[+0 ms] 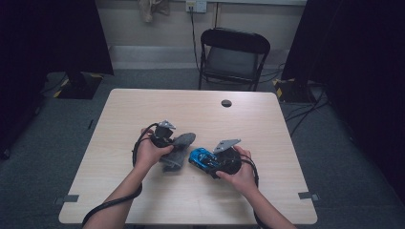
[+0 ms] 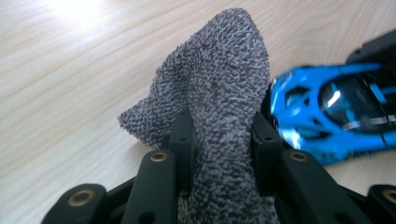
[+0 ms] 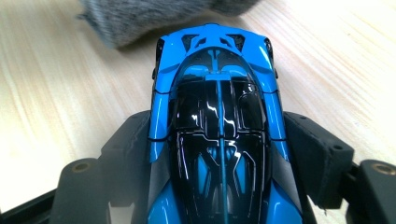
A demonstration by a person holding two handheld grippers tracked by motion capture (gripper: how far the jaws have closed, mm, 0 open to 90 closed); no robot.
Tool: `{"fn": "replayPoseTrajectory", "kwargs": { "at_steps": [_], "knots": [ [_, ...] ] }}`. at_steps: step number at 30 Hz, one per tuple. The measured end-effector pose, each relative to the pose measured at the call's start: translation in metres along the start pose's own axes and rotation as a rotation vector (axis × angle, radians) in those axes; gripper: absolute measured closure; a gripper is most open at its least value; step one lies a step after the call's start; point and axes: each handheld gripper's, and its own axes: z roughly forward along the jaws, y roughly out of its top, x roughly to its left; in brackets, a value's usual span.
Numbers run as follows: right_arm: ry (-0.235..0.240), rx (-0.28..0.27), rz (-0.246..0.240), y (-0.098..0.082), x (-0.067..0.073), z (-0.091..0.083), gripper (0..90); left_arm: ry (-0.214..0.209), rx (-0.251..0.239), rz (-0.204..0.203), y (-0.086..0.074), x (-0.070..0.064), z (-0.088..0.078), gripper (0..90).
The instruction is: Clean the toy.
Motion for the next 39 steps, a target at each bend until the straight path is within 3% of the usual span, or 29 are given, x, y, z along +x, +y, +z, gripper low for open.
{"fn": "replayPoseTrajectory", "kwargs": {
  "at_steps": [8, 13, 30, 39],
  "knots": [
    [0.011, 0.008, -0.013, 0.000, 0.005, 0.003, 28.1, -0.037, 0.019, 0.026, 0.003, -0.012, 0.016, 68.7],
    [0.007, 0.019, -0.019, -0.001, 0.004, 0.004, 28.1, -0.048, 0.028, 0.007, 0.000, -0.011, 0.016, 68.7],
    [-0.024, 0.007, 0.001, 0.003, -0.006, 0.002, 28.1, -0.099, 0.032, 0.006, -0.008, -0.012, 0.001, 68.7],
    [-0.051, 0.020, 0.025, 0.002, -0.012, 0.005, 28.1, -0.140, 0.029, -0.007, -0.022, -0.015, -0.008, 68.7]
  ]
}}
